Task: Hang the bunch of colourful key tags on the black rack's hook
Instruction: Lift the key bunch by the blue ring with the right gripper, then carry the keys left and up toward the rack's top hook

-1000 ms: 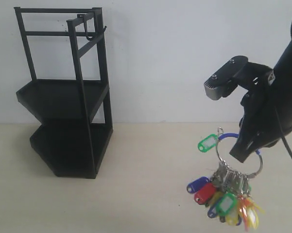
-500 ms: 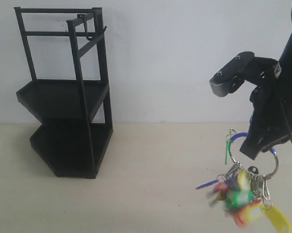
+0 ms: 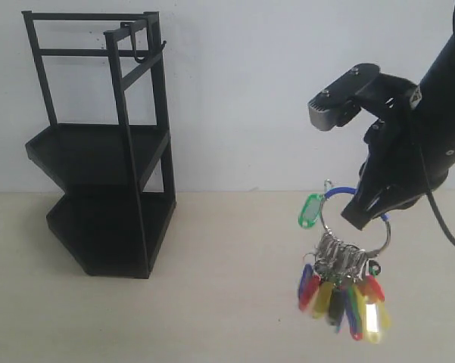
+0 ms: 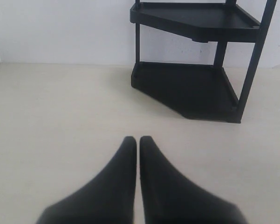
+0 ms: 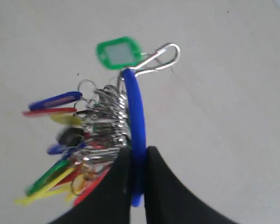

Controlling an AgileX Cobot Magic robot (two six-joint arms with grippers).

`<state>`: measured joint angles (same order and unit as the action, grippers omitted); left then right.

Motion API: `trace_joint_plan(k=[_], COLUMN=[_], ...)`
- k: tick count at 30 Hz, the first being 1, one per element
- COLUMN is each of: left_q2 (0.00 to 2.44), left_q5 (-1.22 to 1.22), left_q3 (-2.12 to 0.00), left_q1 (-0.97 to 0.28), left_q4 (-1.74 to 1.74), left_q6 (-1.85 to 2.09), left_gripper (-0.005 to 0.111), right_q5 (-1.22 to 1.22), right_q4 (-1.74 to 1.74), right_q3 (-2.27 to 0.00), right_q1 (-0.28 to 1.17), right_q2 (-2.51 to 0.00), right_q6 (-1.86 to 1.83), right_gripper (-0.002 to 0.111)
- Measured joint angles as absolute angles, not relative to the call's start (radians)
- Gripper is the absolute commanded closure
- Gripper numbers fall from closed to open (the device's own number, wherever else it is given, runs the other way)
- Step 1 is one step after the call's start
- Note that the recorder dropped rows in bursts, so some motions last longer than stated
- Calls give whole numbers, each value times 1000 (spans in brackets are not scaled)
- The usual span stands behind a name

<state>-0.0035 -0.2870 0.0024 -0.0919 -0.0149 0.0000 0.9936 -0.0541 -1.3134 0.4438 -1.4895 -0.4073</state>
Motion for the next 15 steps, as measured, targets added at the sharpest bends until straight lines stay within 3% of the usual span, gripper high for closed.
trace_joint_plan(k=[4, 15], left_q2=[-4, -4], left_q5=[-287, -287], left_q3=[2, 2], left_q1=[-92, -92], left_q4=[-15, -15], left_q6=[0, 0], left_gripper=[102, 102], right_q5=[987, 604], right_q4=[38, 138], right_q3=[-1313, -1313], right_q1=[442, 480], right_q2=[-1489, -1489], right_q6=[-504, -407], right_gripper=[109, 109])
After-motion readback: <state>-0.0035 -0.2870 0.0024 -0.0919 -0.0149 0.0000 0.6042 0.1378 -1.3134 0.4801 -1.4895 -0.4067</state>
